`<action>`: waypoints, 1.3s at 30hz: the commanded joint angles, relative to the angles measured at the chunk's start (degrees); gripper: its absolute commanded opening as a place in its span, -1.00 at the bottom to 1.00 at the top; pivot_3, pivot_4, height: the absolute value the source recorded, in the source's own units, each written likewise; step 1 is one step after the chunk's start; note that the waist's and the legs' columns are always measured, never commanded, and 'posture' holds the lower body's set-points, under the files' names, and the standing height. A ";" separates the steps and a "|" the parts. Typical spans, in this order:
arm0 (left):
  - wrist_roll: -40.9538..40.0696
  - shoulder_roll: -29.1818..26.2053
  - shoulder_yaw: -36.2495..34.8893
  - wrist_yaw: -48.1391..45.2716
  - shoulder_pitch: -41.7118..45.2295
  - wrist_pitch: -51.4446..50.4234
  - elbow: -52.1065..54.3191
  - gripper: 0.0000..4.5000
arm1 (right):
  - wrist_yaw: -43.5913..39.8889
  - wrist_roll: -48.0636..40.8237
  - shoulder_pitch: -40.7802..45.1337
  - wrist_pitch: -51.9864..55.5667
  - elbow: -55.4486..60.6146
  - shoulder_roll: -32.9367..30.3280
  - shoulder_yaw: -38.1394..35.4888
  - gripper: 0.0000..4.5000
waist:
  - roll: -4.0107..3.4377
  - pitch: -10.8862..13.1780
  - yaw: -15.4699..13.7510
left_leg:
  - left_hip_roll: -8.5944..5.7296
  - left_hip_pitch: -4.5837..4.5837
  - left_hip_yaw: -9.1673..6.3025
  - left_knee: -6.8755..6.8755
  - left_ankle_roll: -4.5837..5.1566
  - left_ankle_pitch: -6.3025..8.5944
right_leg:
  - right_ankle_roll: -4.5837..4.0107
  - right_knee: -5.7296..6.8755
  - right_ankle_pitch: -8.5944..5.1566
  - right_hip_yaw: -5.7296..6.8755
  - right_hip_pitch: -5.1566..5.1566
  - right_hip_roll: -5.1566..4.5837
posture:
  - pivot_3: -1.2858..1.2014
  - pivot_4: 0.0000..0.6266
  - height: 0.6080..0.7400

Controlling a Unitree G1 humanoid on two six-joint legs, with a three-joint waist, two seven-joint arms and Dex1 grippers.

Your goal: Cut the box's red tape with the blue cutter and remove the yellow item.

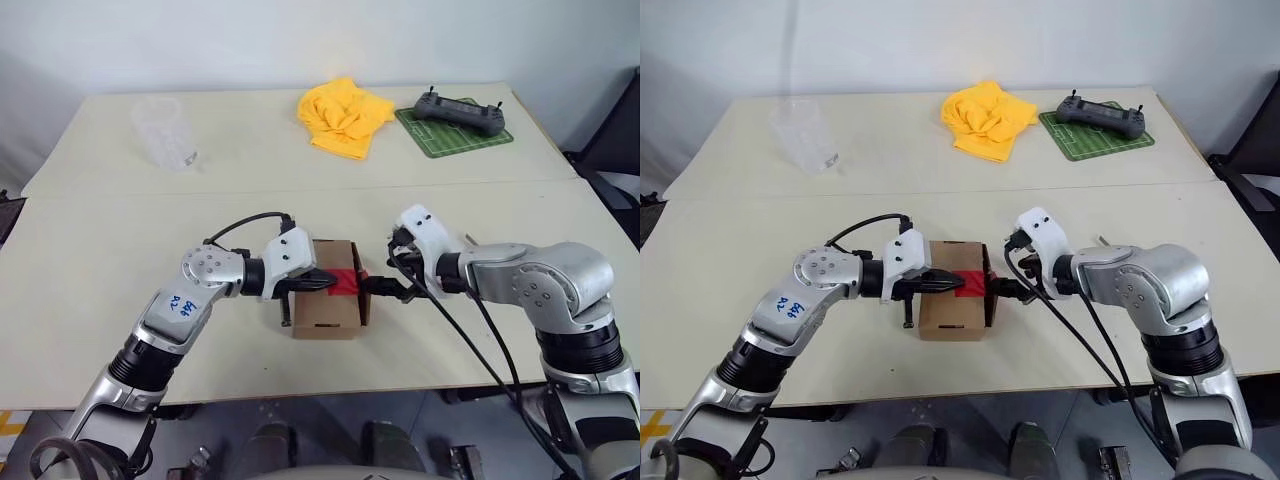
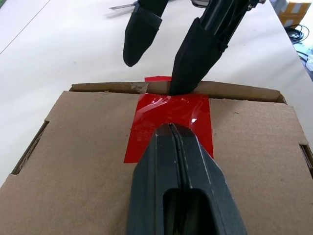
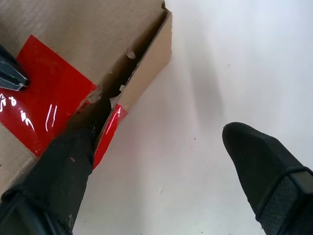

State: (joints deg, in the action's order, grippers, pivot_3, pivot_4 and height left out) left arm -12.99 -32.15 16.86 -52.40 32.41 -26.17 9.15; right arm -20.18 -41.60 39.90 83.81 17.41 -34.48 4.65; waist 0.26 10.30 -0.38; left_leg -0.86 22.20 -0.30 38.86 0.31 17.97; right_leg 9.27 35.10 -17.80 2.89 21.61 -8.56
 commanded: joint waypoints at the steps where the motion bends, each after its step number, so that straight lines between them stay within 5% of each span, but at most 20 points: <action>1: 2.53 -0.71 2.07 -0.33 -2.11 -1.00 -1.56 -1.00 | 1.89 2.02 -0.03 3.97 -2.58 1.22 -3.37 0.96 | 0.00 0.00 0.00 | 0.00 0.00 0.00 0.00 0.00 0.00 | 0.00 -0.02 0.00 0.00 -0.02 0.00 | 0.03 -0.52 1.00; 10: 2.62 -0.36 2.13 -0.27 -2.28 -0.57 -1.78 -1.00 | 1.02 3.34 3.04 5.90 -4.25 3.53 -0.87 0.96 | -0.02 -0.01 0.18 | 0.04 0.00 -0.04 -0.10 -0.04 0.00 | 0.00 -0.13 0.00 0.01 -0.02 -0.03 | 0.03 -0.52 1.00; 25: 2.11 -0.91 1.69 0.46 -3.45 -1.50 -0.28 -1.00 | -4.95 4.66 2.02 2.72 -5.16 -6.56 1.29 0.96 | -0.02 -0.02 -1.08 | 0.00 -0.01 -0.02 -0.43 -0.03 0.01 | 0.00 -0.45 0.00 0.04 -0.03 -0.07 | 0.03 -0.52 1.00; 33: 2.12 -1.08 1.70 0.29 -3.56 -1.64 -0.10 -1.00 | -3.72 5.26 1.16 3.45 -5.71 -4.80 -0.31 0.96 | -0.02 -0.03 -1.13 | -0.10 0.00 -0.03 -0.55 -0.04 0.00 | 0.00 -0.59 0.00 0.09 -0.06 -0.07 | 0.03 -0.52 1.00; 39: 2.35 -0.85 1.81 0.35 -3.46 -1.43 -0.51 -1.00 | 0.86 2.90 3.59 8.39 -9.36 2.74 -5.08 0.96 | 0.01 -0.05 -0.88 | -0.06 -0.03 0.00 -0.57 -0.06 -0.01 | 0.00 -0.58 0.00 0.09 -0.08 -0.06 | 0.03 -0.52 1.00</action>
State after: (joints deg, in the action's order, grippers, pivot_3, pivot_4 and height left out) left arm -13.04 -32.24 16.76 -52.02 30.71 -25.73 10.63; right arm -24.14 -40.42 43.17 90.49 10.71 -32.02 0.99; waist 0.27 10.24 -1.26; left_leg -0.92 22.16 -0.30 38.28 0.21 17.94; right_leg 9.26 34.53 -17.80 2.98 21.54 -8.62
